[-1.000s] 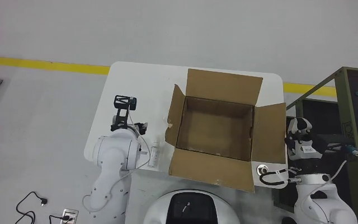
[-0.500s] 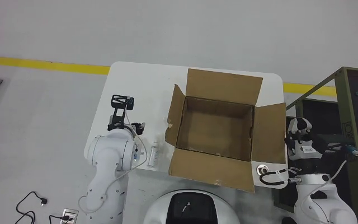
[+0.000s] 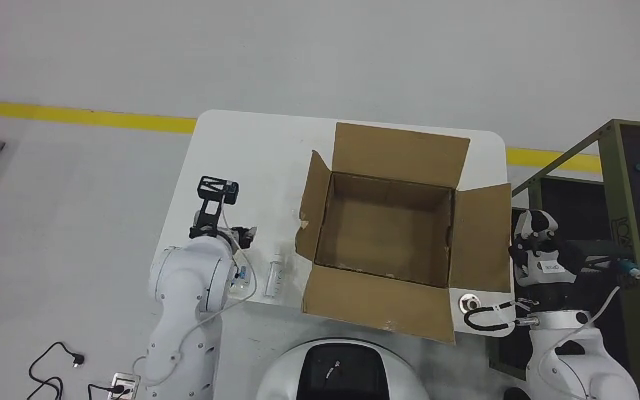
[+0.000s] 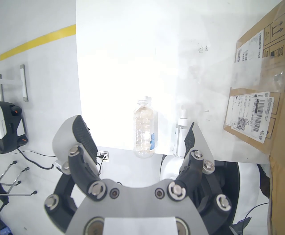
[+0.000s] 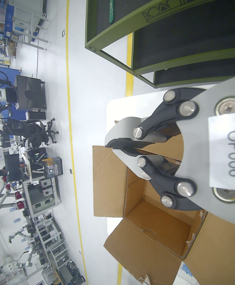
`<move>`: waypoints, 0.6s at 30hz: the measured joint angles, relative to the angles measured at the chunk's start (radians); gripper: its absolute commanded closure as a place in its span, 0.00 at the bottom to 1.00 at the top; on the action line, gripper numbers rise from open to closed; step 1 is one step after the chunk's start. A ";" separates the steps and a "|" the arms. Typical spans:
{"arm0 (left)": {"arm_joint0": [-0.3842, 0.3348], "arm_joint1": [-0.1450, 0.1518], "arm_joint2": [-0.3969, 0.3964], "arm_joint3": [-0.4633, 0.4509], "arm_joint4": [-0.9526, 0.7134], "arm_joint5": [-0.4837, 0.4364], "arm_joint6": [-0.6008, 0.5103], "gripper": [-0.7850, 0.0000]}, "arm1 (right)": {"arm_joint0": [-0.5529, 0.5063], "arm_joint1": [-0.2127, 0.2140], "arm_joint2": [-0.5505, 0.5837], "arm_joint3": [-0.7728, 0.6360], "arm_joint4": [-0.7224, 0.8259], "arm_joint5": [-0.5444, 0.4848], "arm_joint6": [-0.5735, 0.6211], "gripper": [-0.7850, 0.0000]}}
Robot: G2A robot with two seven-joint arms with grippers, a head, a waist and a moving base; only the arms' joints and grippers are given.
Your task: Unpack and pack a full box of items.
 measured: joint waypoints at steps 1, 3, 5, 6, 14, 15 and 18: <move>0.000 0.001 -0.006 0.005 -0.008 -0.011 -0.017 0.00 | 0.000 0.000 0.000 0.000 0.000 0.000 0.000 1.00; -0.007 0.002 -0.020 0.012 -0.055 -0.022 -0.062 0.00 | 0.000 0.000 0.000 0.000 0.000 0.000 0.000 1.00; -0.024 0.005 -0.040 0.020 -0.100 -0.046 -0.112 0.00 | 0.000 0.000 0.000 0.000 0.000 0.000 0.000 1.00; -0.031 0.007 -0.046 0.025 -0.104 -0.057 -0.127 0.00 | 0.000 0.000 0.000 0.000 0.000 0.000 0.000 1.00; -0.055 0.013 -0.038 0.045 -0.040 -0.087 -0.153 0.00 | 0.000 0.000 0.000 0.000 0.000 0.000 0.000 1.00; -0.055 0.013 -0.038 0.045 -0.040 -0.087 -0.153 0.00 | 0.000 0.000 0.000 0.000 0.000 0.000 0.000 1.00; -0.054 0.013 -0.038 0.045 -0.040 -0.087 -0.151 0.00 | 0.000 0.000 0.000 0.000 0.000 0.000 0.000 1.00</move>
